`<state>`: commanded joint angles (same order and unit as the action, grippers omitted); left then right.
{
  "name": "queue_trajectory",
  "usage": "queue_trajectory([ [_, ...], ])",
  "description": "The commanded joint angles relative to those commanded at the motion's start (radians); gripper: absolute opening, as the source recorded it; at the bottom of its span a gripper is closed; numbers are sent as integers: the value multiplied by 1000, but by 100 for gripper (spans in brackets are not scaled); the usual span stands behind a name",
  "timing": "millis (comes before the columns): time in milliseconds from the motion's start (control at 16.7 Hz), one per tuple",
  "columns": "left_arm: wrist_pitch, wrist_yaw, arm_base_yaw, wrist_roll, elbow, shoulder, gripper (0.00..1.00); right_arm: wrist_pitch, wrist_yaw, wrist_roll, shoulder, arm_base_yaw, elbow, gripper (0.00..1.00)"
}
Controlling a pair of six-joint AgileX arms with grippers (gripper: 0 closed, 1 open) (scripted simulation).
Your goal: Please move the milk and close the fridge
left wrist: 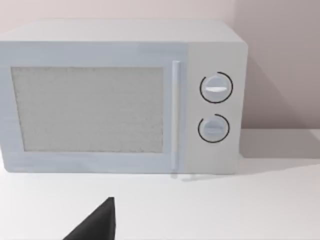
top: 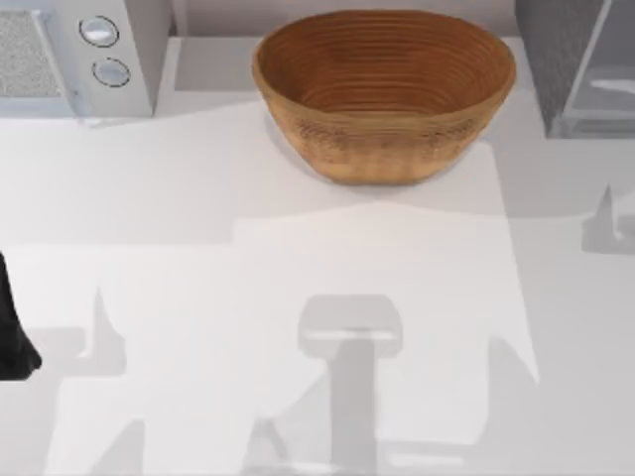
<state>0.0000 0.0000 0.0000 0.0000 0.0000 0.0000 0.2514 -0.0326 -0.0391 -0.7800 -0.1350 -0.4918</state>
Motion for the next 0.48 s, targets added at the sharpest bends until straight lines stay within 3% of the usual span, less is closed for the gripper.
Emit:
queue_trajectory([
  [480,0,0,0,0,0,0,100,-217,28,34,682,111,414,100],
])
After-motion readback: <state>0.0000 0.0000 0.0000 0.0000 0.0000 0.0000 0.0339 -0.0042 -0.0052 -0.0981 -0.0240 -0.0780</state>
